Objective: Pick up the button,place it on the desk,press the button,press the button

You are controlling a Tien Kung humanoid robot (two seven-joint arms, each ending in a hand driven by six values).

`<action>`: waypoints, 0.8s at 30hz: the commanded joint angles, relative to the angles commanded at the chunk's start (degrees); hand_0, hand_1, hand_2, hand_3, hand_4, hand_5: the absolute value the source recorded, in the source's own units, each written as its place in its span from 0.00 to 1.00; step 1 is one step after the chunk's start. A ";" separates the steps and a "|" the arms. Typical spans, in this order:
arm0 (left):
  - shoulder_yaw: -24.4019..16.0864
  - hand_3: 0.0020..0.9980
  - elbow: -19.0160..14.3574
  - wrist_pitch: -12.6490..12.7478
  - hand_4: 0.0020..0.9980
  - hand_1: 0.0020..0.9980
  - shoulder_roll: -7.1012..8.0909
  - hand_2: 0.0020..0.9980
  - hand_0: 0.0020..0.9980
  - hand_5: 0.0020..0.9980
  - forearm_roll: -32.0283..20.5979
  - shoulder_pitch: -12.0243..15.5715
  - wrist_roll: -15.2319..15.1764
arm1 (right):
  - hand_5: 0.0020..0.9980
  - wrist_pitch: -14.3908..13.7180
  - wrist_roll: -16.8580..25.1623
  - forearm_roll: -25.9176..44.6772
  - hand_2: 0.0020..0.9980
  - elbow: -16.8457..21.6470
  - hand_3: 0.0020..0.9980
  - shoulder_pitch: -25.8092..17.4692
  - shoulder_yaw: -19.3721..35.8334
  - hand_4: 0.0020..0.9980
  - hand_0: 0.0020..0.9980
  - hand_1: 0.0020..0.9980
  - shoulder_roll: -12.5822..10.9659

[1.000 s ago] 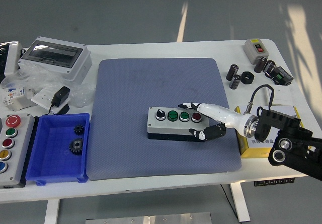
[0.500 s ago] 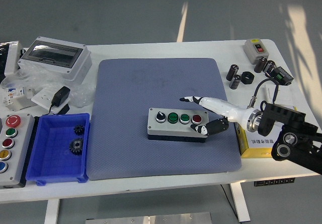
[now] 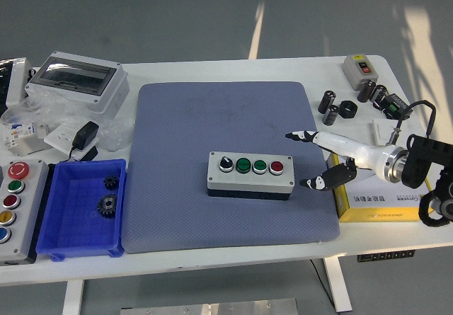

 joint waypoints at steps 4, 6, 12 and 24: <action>0.02 0.59 0.00 0.03 0.58 0.56 -0.02 0.54 0.62 0.14 -0.11 -0.01 0.05 | 0.05 5.29 -4.61 3.41 1.00 -0.04 1.00 0.82 1.13 0.77 1.00 1.00 0.51; 0.09 0.59 0.00 0.04 0.58 0.56 -0.07 0.54 0.62 0.13 -0.21 -0.05 0.05 | 0.18 7.22 -5.74 4.14 0.66 -0.51 0.95 1.66 0.49 0.53 0.51 0.58 1.27; 0.17 0.59 0.00 0.06 0.58 0.56 -0.07 0.54 0.62 0.13 -0.36 -0.11 0.02 | 0.18 7.76 -6.19 4.16 0.66 -3.08 0.95 3.40 -1.49 0.53 0.51 0.58 3.45; 0.23 0.59 0.00 0.10 0.58 0.56 -0.25 0.54 0.62 0.14 -0.63 0.15 0.16 | 0.06 7.43 -5.53 3.95 0.29 -3.62 0.82 3.68 -0.81 0.26 0.05 0.17 4.40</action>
